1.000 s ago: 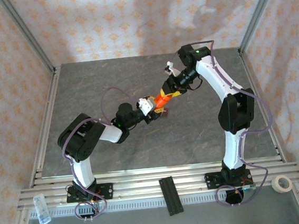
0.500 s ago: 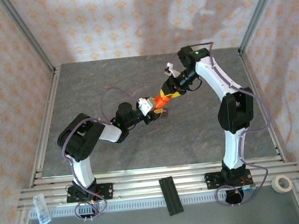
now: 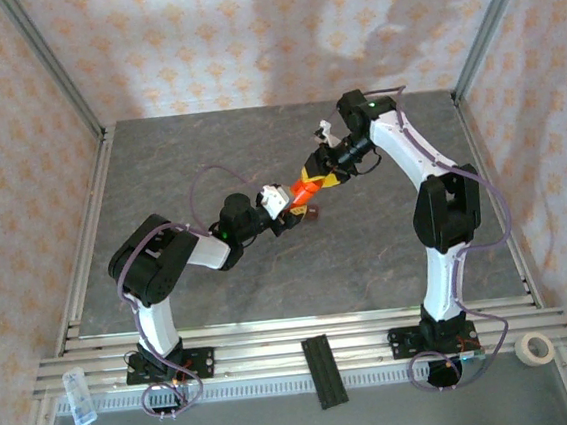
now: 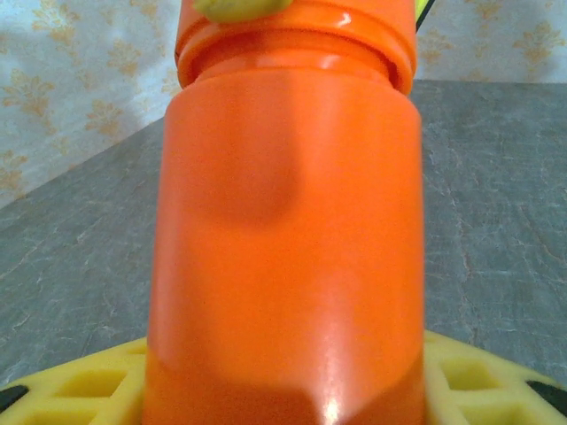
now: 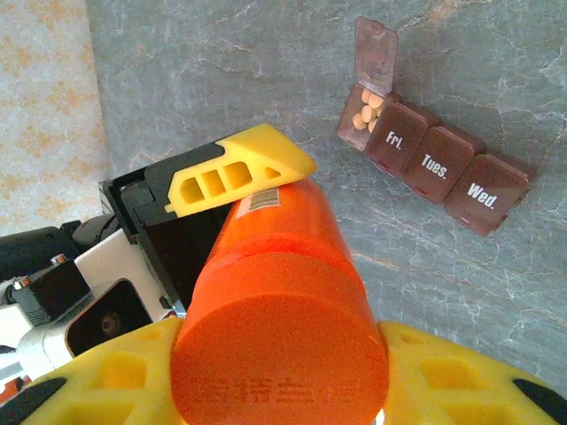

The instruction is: Sort the pills into containers

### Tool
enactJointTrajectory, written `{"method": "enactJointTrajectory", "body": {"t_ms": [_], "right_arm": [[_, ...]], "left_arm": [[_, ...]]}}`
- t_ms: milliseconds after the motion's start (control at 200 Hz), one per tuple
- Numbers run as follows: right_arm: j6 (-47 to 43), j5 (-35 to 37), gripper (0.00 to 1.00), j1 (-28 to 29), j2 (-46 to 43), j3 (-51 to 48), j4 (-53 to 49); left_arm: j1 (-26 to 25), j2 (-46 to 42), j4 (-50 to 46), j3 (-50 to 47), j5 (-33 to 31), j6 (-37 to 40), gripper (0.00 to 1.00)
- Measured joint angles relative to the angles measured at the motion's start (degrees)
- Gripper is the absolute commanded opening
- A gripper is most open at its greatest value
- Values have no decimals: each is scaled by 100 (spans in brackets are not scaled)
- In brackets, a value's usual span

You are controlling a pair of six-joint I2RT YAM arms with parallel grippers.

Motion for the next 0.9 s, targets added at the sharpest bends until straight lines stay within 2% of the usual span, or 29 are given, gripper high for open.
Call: {"method": "enactJointTrajectory", "body": {"t_ms": [480, 836, 901], "right_arm": [[752, 33, 50, 28, 0, 9, 256], [911, 125, 68, 153, 0, 389, 361], [911, 127, 74, 160, 0, 474, 369]], "left_arm": [[-2, 17, 22, 52, -184, -15, 0], [-72, 22, 422, 173, -111, -17, 0], [-90, 22, 479, 188, -105, -17, 0]]}}
